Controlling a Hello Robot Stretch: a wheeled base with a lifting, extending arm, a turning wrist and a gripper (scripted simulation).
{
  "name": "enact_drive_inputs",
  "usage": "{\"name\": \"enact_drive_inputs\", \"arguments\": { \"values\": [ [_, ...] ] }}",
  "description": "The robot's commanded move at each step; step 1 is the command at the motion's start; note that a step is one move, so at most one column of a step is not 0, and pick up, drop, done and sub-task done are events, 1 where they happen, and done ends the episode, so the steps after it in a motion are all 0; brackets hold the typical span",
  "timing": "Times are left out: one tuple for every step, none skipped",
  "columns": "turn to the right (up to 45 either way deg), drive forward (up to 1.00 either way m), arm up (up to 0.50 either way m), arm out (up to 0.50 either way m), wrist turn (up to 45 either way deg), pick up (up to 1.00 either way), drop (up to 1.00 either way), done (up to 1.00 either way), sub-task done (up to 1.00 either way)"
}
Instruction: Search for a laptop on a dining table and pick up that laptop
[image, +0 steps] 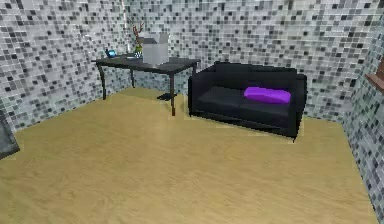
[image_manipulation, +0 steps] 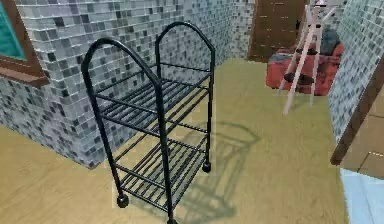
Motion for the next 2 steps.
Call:
{"name": "enact_drive_inputs", "arguments": {
  "values": [
    [0.0, 1.00, 0.00, 0.00, 0.0, 0.00, 0.00, 0.00, 0.00],
    [-3.0, 0.00, 0.00, 0.00, 0.0, 0.00, 0.00, 0.00, 0.00]
  ]
}}
